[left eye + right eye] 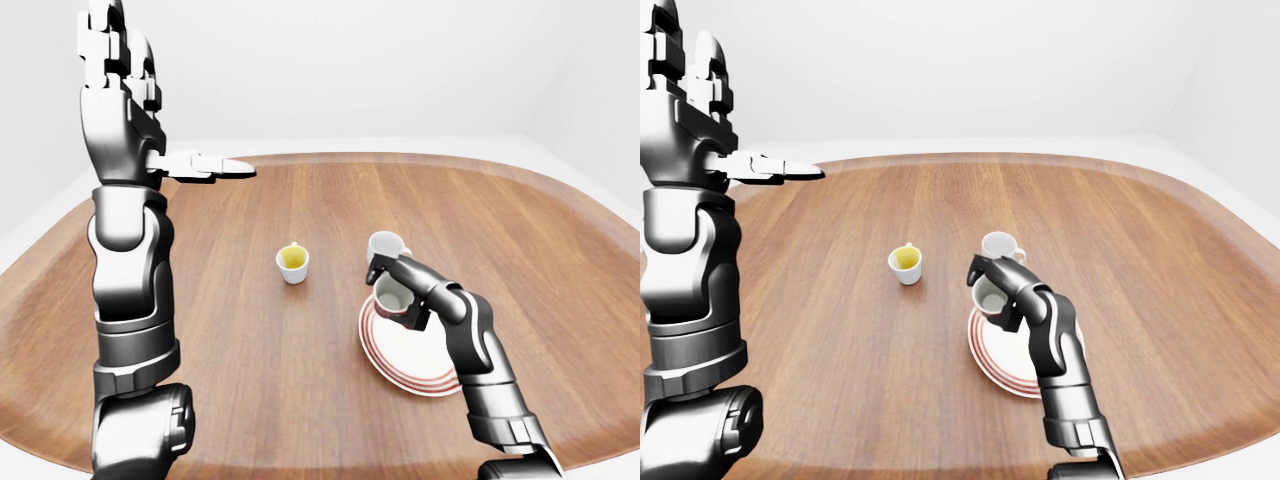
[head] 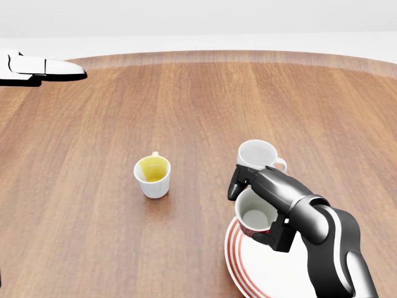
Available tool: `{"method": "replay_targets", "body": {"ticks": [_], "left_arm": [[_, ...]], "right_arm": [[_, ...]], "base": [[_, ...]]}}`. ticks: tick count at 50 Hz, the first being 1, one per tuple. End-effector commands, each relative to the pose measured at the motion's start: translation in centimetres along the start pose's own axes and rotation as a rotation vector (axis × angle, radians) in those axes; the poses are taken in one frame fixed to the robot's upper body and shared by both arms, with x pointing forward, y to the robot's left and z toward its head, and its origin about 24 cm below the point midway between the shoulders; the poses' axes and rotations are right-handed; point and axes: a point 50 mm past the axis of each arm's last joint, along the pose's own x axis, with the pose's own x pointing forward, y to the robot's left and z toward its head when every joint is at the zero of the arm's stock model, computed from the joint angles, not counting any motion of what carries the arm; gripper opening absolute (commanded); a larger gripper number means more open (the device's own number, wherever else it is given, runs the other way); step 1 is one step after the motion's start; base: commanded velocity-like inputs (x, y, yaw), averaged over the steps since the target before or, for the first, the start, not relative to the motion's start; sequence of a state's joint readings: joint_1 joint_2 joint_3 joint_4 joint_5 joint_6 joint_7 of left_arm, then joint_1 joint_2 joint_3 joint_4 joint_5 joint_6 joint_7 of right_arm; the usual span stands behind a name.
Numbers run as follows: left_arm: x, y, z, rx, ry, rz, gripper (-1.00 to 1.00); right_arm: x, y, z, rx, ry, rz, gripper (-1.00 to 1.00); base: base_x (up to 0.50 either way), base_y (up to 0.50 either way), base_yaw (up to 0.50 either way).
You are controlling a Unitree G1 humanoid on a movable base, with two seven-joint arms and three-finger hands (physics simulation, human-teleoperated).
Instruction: Pick up the red mug and put it on the plate
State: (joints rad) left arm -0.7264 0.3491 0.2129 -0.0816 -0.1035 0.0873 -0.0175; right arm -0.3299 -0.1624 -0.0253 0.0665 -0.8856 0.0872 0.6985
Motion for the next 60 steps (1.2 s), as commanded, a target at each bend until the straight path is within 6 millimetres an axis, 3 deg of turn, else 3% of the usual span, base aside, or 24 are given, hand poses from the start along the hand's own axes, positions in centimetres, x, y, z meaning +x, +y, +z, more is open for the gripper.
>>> {"method": "replay_targets", "body": {"ticks": [1,39,60], "left_arm": [[0.0,-0.3,0.0,0.0,0.0,-0.005,1.0],[0.0,-0.5,-0.1,-0.003,0.002,-0.008,1.0],[-0.2,-0.6,-0.4,-0.003,0.015,-0.009,1.0]], "right_arm": [[-0.8,-0.2,-1.4,0.109,-0.023,-0.063,-1.0],[-0.1,-2.7,-4.0,0.162,0.043,-0.127,-1.0],[0.5,-1.6,-7.4,0.287,0.145,-0.146,-1.0]], "base": [[0.0,0.0,0.0],[0.0,0.0,0.0],[0.0,0.0,0.0]]}}
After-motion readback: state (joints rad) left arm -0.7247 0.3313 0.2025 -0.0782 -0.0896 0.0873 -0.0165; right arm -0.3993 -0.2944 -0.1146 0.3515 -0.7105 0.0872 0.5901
